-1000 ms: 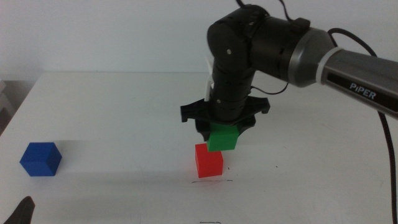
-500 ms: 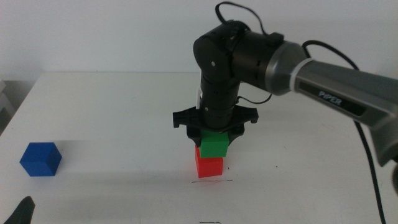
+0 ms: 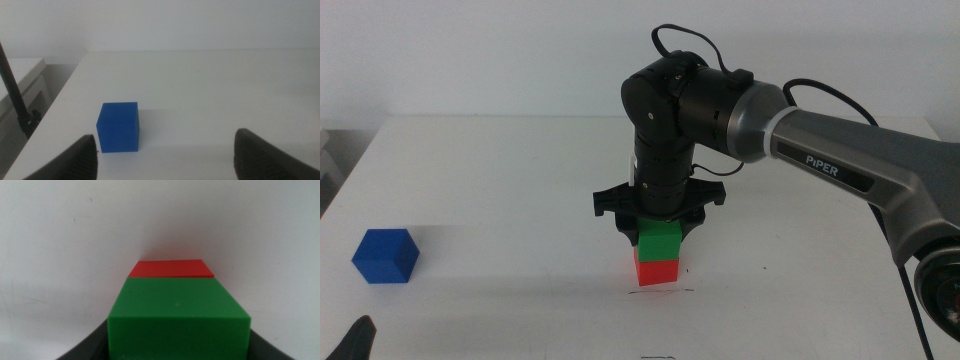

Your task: Stack red cubes first, then green, then blue cubes in a specific spot.

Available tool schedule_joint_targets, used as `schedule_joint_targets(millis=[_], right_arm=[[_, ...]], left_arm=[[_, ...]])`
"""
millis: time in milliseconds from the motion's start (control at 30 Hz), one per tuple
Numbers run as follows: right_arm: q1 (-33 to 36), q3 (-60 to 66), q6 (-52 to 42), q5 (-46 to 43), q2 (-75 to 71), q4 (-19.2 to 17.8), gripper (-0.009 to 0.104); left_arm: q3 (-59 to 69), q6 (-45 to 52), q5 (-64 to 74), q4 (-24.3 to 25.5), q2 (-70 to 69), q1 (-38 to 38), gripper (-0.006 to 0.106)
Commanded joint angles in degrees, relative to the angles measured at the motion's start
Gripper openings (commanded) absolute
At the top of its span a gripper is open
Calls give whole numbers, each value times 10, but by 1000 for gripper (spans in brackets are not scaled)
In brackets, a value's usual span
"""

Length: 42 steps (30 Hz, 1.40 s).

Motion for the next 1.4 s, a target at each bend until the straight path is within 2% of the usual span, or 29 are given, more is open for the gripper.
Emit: schedule_joint_targets(millis=[0,167,267,300,333,433,533,600,833,1067,1200,1300,1367], right_arm=[[1,-17,-10,6,-29,-6,-1],[1,-17,-10,14,-19,-4,1],[0,-17,-11,14,-18,-6,12],[0,-17,-10,14,-18,-6,26],[0,-17,-5,12,-18,-6,52],[-3,-17,-8,11,-20,-4,71],[-11,-17,-11,11,-34,7,85],[-15,-17,-18,20,-49,11,90],[-31,36,-94,21,-200,7,91],[-75,300,-197,-117,-487,19,91],[-104,450,-258,-183,-654,48,91],[-111,503,-321,-197,-736,68,90],[-114,518,-328,-206,-767,70,89]], left_arm=[[-12,-4,-45,-5,-15,-1,93],[-12,-4,-45,-5,-15,-1,93],[-12,-4,-45,-5,-15,-1,93],[-12,-4,-45,-5,-15,-1,93],[-12,-4,-45,-5,-15,-1,93],[-12,-4,-45,-5,-15,-1,93],[-12,-4,-45,-5,-15,-1,93],[-12,-4,-45,-5,-15,-1,93],[-12,-4,-45,-5,-15,-1,93],[-12,-4,-45,-5,-15,-1,93],[-12,-4,-45,-5,-15,-1,93],[-12,-4,-45,-5,-15,-1,93],[-12,-4,-45,-5,-15,-1,93]])
